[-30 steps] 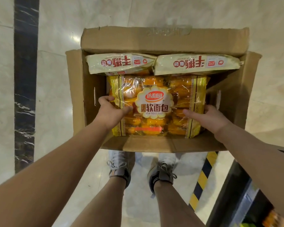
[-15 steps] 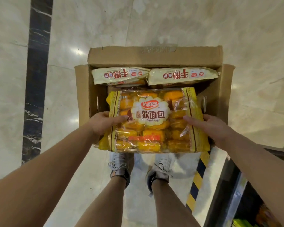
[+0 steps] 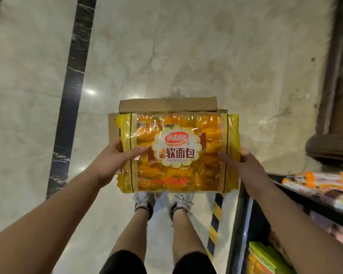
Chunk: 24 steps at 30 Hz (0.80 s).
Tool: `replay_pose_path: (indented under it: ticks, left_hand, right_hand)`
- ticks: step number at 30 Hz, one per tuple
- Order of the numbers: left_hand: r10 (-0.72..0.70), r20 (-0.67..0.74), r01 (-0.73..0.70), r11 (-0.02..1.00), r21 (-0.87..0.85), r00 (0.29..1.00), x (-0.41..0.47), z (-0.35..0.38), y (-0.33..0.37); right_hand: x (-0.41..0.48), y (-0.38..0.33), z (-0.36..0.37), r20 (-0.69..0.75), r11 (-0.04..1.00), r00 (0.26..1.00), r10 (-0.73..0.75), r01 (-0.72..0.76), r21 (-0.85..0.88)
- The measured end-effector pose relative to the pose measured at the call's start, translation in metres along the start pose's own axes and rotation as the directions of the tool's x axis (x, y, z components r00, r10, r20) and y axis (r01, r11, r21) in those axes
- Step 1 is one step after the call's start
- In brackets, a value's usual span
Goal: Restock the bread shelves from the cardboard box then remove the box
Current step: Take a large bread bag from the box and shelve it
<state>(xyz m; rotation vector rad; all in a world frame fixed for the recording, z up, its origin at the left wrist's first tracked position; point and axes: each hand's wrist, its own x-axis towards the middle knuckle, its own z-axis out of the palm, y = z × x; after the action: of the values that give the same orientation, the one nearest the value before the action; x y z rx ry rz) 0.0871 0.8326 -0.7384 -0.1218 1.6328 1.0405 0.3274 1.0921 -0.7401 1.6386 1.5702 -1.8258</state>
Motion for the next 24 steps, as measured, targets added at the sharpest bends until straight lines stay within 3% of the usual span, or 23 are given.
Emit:
replay_pose_path:
  ticks: [7, 16, 24]
  left_hand:
    - [0.11, -0.019, -0.11, 0.994, -0.002, 0.994, -0.126, 0.004, 0.11]
    - [0.307, 0.1, -0.313, 0.948, 0.049, 0.946, -0.301, 0.013, 0.216]
    - [0.46, 0.061, -0.464, 0.883, 0.069, 0.886, -0.358, 0.031, 0.262]
  right_hand:
    - [-0.129, -0.09, -0.041, -0.009, 0.983, 0.99, -0.144, 0.144, 0.117]
    - [-0.3, -0.17, -0.082, -0.028, 0.907, 0.939, -0.342, 0.338, 0.25]
    - [-0.365, -0.193, -0.115, -0.06, 0.784, 0.864, -0.5, 0.482, 0.391]
